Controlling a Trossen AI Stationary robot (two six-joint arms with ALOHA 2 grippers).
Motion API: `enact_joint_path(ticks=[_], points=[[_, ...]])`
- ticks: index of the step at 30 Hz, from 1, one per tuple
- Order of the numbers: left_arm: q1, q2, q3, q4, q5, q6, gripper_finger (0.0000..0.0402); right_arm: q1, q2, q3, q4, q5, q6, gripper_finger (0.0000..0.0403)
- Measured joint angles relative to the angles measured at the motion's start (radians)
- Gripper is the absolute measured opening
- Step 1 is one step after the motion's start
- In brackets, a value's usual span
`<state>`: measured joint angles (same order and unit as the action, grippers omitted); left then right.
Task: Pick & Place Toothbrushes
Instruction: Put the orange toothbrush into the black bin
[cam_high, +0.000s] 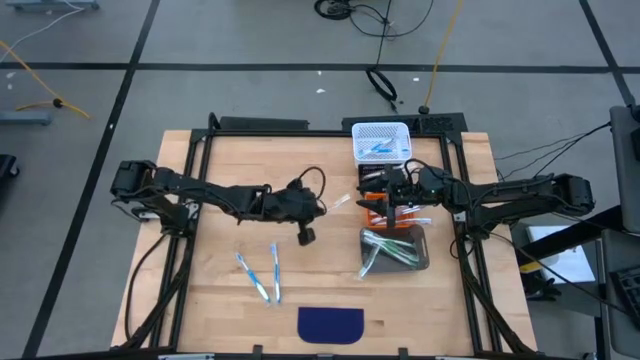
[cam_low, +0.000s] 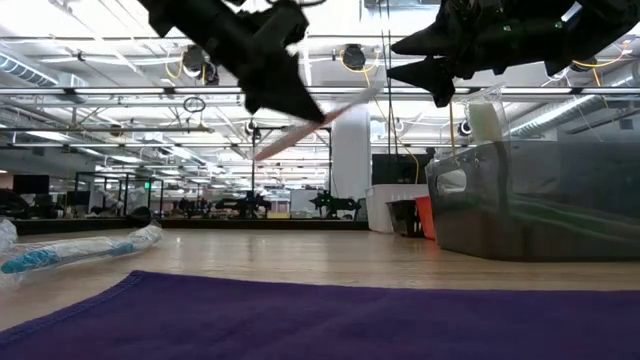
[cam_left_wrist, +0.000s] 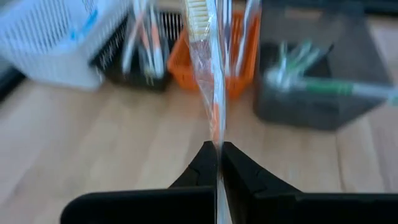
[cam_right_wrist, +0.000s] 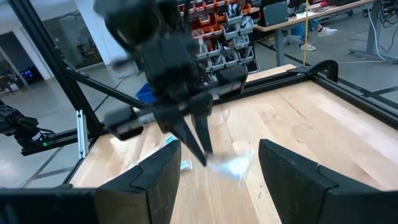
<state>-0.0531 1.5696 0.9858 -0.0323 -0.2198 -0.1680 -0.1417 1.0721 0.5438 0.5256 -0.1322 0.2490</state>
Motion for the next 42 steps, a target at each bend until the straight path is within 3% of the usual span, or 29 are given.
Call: enact_joint_path(ticks=[14, 25, 31, 36, 42], points=[[0.021, 0.000, 0.020, 0.243, -0.001, 0.076, 0.0003, 0.000, 0.000, 0.000, -0.003, 0.002, -0.002, 0.0208], [0.021, 0.057, 0.020, 0.421, 0.009, 0.087, 0.0003, 0.000, 0.021, 0.002, 0.182, 0.052, -0.013, 0.0208], [0.022, 0.086, 0.021, 0.471, 0.009, 0.087, 0.0003, 0.000, 0.031, 0.001, 0.181, 0.056, -0.026, 0.0205], [0.027, 0.092, 0.020, 0.479, 0.008, 0.086, 0.0002, 0.000, 0.037, 0.000, 0.183, 0.053, -0.026, 0.0152], [0.028, 0.096, 0.020, 0.476, -0.001, 0.087, 0.0008, 0.001, 0.043, 0.000, 0.185, 0.044, -0.051, 0.0021]])
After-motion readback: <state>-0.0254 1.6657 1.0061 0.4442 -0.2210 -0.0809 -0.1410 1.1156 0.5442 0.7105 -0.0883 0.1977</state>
